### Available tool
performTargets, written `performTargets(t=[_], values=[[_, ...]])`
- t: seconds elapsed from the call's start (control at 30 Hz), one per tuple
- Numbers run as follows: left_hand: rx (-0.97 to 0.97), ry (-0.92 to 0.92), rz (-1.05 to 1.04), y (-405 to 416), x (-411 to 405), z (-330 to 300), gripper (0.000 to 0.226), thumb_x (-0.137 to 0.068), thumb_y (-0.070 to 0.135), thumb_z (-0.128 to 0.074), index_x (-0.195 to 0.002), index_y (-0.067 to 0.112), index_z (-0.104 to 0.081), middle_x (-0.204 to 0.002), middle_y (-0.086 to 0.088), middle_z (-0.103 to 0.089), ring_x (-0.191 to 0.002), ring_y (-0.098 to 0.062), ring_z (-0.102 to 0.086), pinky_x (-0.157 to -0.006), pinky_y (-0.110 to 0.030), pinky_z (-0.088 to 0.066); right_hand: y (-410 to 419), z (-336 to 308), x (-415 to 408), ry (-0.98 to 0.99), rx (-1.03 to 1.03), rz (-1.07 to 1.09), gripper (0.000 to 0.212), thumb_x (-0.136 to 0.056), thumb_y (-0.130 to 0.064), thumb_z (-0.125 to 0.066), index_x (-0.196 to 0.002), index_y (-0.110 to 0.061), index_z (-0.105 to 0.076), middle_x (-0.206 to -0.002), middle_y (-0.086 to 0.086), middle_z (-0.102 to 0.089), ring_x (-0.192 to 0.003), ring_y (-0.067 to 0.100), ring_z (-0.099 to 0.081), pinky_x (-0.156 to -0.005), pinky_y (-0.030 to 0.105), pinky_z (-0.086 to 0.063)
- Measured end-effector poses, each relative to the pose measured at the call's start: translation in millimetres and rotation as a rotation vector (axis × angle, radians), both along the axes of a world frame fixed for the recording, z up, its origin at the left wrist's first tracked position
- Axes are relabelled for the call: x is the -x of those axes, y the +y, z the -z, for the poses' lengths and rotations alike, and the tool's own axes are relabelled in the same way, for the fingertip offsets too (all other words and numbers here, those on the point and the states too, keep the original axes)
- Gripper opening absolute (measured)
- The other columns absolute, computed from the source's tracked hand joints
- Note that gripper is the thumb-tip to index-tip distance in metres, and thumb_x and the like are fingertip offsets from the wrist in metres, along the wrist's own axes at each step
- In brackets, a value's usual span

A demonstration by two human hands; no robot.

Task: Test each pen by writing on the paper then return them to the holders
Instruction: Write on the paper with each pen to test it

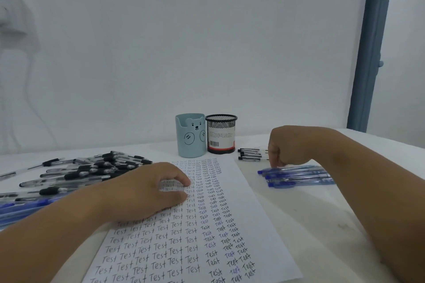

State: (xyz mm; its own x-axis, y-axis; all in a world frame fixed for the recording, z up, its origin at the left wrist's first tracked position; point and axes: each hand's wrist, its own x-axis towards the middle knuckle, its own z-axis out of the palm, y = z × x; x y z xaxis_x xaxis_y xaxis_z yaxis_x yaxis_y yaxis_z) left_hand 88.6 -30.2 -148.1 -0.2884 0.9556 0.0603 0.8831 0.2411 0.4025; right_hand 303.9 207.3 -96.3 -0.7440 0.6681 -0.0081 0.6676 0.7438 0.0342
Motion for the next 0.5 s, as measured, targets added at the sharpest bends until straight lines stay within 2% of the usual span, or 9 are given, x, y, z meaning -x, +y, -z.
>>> performTargets(t=[0.1,0.23,0.27,0.33,0.37,0.43,0.5], values=[[-0.031,0.005,-0.003,-0.7,-0.3,-0.3,0.024,-0.092,0.054,-0.063,-0.115,0.052,-0.061,-0.124,0.039,-0.05,-0.108,0.02,-0.043,-0.096,-0.017,-0.033,-15.7,6.9,21.2,0.107,-0.161,-0.035,0.025,-0.088,-0.011,-0.054,-0.097,-0.019,-0.076,-0.104,0.0,-0.072,-0.096,0.024,-0.068,-0.087,0.04,-0.058],[-0.165,-0.002,-0.067,-6.2,4.2,-6.6,0.017,-0.092,0.045,-0.068,-0.108,0.049,-0.067,-0.125,0.031,-0.057,-0.116,0.008,-0.051,-0.109,-0.029,-0.038,-57.5,26.5,53.8,0.304,-0.08,-0.303,0.018,-0.097,-0.031,-0.055,-0.1,-0.027,-0.072,-0.107,-0.011,-0.07,-0.098,0.013,-0.063,-0.092,0.04,-0.053],[-0.228,0.014,-0.079,-9.4,8.2,-10.3,0.015,-0.091,0.04,-0.07,-0.104,0.047,-0.07,-0.119,0.029,-0.062,-0.112,0.007,-0.057,-0.108,-0.031,-0.044,-65.7,31.7,60.2,0.323,-0.057,-0.365,0.018,-0.099,-0.035,-0.055,-0.102,-0.028,-0.071,-0.107,-0.013,-0.069,-0.097,0.009,-0.061,-0.092,0.039,-0.053],[-0.344,0.028,-0.105,-17.7,18.3,-21.3,0.019,-0.089,0.022,-0.075,-0.093,0.041,-0.074,-0.097,0.023,-0.07,-0.09,0.004,-0.065,-0.087,-0.02,-0.054,-77.6,40.1,67.2,0.349,-0.031,-0.456,0.021,-0.099,-0.043,-0.054,-0.105,-0.031,-0.07,-0.109,-0.018,-0.066,-0.098,0.006,-0.056,-0.092,0.038,-0.051],[-0.355,0.062,-0.132,-24.3,25.4,-27.9,0.024,-0.088,0.015,-0.074,-0.088,0.039,-0.075,-0.088,0.022,-0.07,-0.081,0.003,-0.066,-0.075,-0.013,-0.052,-81.5,43.8,70.4,0.353,-0.023,-0.498,0.024,-0.098,-0.047,-0.054,-0.108,-0.032,-0.069,-0.11,-0.018,-0.064,-0.099,0.006,-0.054,-0.091,0.038,-0.051],[-0.248,0.167,-0.173,-37.2,40.1,-39.8,0.028,-0.084,0.01,-0.072,-0.085,0.038,-0.074,-0.082,0.022,-0.068,-0.073,0.002,-0.062,-0.065,-0.009,-0.047,-85.2,49.3,74.2,0.318,-0.016,-0.546,0.031,-0.097,-0.055,-0.052,-0.113,-0.034,-0.067,-0.111,-0.018,-0.063,-0.101,0.005,-0.055,-0.091,0.036,-0.051],[-0.065,0.181,-0.201,-51.0,54.6,-46.1,0.023,-0.08,0.015,-0.077,-0.088,0.037,-0.074,-0.081,0.016,-0.069,-0.067,0.005,-0.058,-0.062,-0.008,-0.044,-85.0,54.6,78.9,0.294,-0.006,-0.571,0.033,-0.095,-0.06,-0.051,-0.113,-0.036,-0.065,-0.109,-0.019,-0.061,-0.101,0.002,-0.055,-0.092,0.034,-0.051]])
